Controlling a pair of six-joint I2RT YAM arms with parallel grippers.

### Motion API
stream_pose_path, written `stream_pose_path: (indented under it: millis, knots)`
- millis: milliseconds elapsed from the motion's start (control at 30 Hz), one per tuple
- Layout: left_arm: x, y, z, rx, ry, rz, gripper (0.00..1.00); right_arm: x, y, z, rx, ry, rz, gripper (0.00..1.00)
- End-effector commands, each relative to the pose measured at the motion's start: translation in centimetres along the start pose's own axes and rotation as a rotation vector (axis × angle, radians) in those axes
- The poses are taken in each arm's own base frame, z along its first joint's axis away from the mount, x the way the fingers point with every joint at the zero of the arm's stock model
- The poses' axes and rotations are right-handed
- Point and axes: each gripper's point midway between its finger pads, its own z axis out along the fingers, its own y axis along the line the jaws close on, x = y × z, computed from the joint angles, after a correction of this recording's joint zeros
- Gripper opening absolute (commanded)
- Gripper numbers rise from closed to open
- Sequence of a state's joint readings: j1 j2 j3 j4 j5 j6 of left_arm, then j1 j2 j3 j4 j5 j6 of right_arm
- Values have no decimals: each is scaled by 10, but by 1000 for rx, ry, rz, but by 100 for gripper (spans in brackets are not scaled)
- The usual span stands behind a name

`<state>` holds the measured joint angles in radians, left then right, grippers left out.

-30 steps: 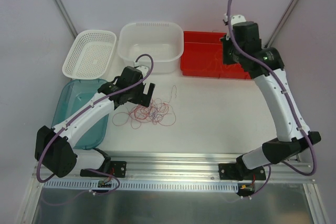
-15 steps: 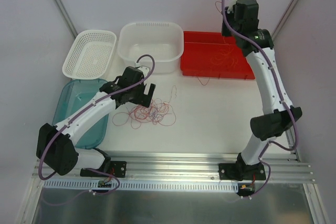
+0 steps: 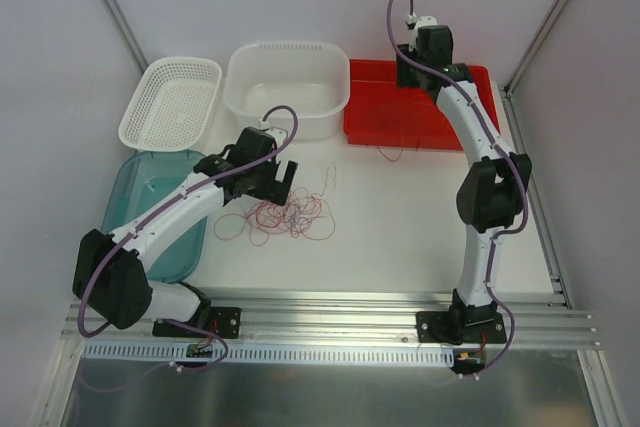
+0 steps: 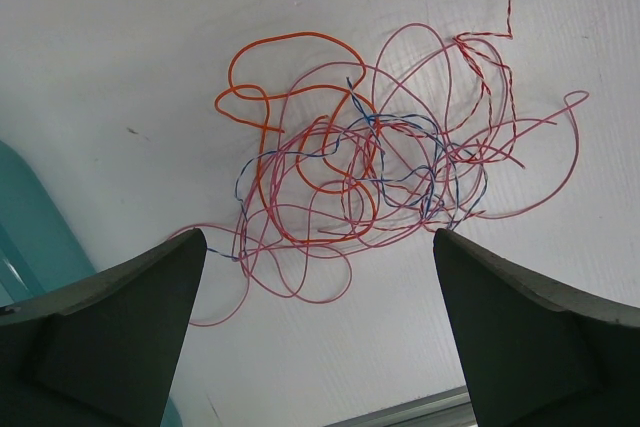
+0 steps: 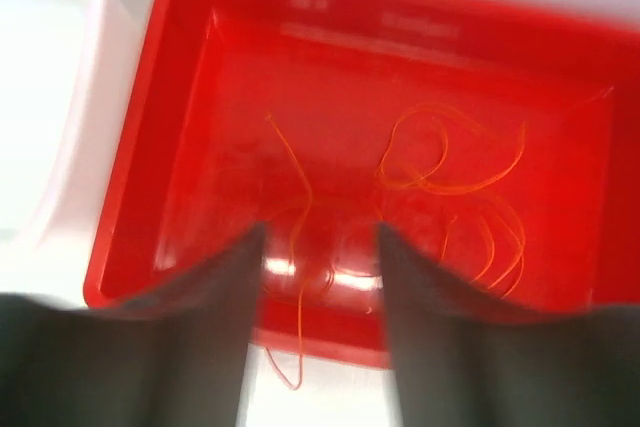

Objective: Untangle the cables

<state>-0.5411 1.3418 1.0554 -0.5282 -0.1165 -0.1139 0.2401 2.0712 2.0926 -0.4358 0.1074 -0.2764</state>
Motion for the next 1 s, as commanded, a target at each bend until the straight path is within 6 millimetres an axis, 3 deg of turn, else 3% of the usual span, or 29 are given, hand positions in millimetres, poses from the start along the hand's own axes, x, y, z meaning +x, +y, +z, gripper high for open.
stream_pose_path:
  millis: [0, 33, 100, 200, 233, 267, 333, 367, 433, 500, 567, 600, 833, 967]
  knots:
    - [-1, 2, 3, -4, -2, 8, 99, 6, 4, 0, -22, 2, 35, 58]
    - [-2, 3, 3, -3, -3, 8, 99, 20, 5, 1, -26, 34, 38, 63]
    - [-1, 2, 3, -2, -1, 7, 99, 19, 6, -13, -32, 30, 59, 75]
    - [-2, 2, 3, 0, -4, 7, 99, 40, 8, -25, -37, 65, 99, 77]
    - [-2, 1, 2, 2, -5, 8, 99, 33, 7, -40, -40, 35, 118, 77]
    - [-3, 2, 2, 2, -7, 3, 99, 54, 9, -42, -50, 74, 130, 77]
    - [-3, 2, 1, 2, -8, 5, 99, 48, 12, -59, -81, 31, 182, 76]
    - [-3, 2, 1, 2, -10, 3, 99, 68, 14, -57, -85, 55, 200, 76]
    - [-3, 2, 0, 1, -10, 3, 99, 77, 17, -65, -122, 57, 248, 73]
    - [-4, 2, 0, 2, -13, 4, 99, 101, 20, -61, -133, 84, 271, 71]
    - [-4, 2, -1, 0, -18, 2, 99, 110, 22, -56, -158, 80, 289, 70]
    - [-4, 2, -1, -1, -16, 2, 99, 127, 23, -52, -165, 111, 324, 69]
    - [-4, 4, -2, -7, -19, 5, 99, 155, 21, -24, -233, 99, 364, 66]
    - [-4, 3, -1, -4, -14, 7, 99, 161, 19, -9, -236, 95, 386, 65]
